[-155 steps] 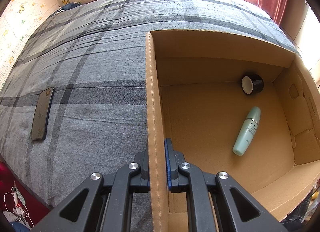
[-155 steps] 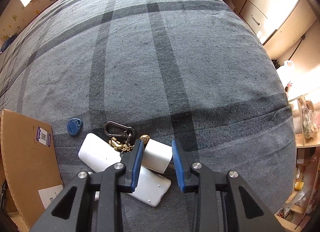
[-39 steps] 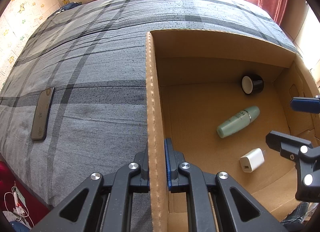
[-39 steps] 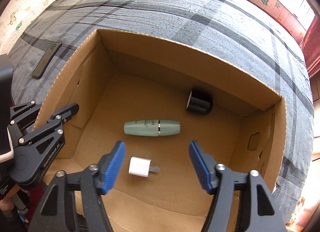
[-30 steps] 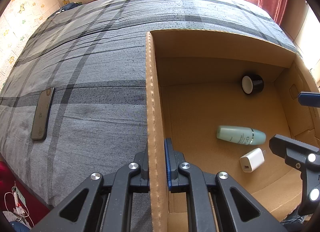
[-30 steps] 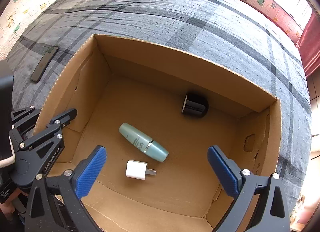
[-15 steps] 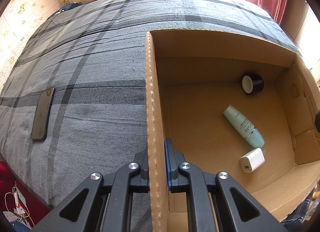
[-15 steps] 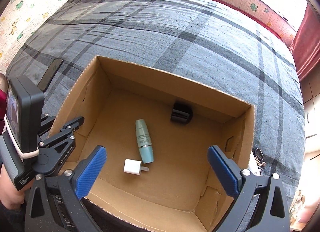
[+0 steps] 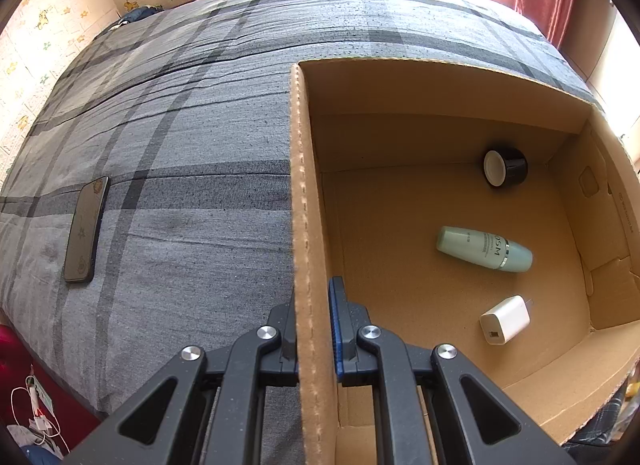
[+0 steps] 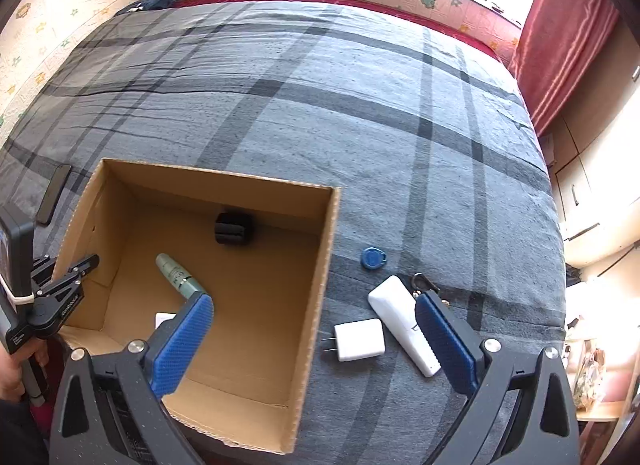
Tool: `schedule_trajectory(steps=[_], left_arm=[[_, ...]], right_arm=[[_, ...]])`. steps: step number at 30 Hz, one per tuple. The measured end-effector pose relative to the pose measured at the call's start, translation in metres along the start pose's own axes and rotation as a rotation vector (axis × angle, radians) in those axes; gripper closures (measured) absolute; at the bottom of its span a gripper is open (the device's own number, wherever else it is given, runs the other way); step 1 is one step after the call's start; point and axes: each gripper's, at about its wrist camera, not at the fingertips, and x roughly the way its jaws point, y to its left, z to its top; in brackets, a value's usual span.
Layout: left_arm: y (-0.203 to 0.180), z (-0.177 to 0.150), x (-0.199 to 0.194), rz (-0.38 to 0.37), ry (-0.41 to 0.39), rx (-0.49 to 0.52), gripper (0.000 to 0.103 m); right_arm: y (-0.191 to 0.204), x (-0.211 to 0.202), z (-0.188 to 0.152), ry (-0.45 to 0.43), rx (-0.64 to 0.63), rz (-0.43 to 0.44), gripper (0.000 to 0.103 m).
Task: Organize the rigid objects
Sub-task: 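Move the right gripper back to the larger white charger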
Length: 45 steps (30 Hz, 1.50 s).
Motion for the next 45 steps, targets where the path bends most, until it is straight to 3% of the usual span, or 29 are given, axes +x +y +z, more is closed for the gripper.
schedule_trajectory(steps=[12,20,31,36,38,42,45], left_arm=[[0.0,0.001,0.0,0.001,0.001,0.002,0.092],[-0.001,0.001,0.0,0.002,0.001,0.003,0.092],[-0.001,0.001,0.0,0.002,0.0,0.003,0.092],[-0.001,0.0,-0.001,0.0,0.0,0.0,0.092],[0.0,0.0,-0.001,0.0,0.0,0.0,0.092],[0.0,0.0,-0.001,0.0,0.0,-0.001,0.092],[0.0,0.0,-0.001,-0.001,0.001,-0.001,0.092]], right_arm=[[-0.079,0.017,-0.027,0.03,0.129,-0.083,0.0],[-0.109,0.05,-0.051,0.081,0.191,-0.099,0.0],[-0.107,0.073,-0.067,0.11,0.217,-0.034,0.0],[-0.094,0.075,-0.065,0.099,0.094,-0.027,0.002],[-0.087,0.078,-0.066,0.106,0.047,-0.028,0.007],[-0.08,0.09,-0.068,0.137,0.001,0.059,0.022],[-0.073,0.097,-0.068,0.135,-0.039,0.093,0.022]])
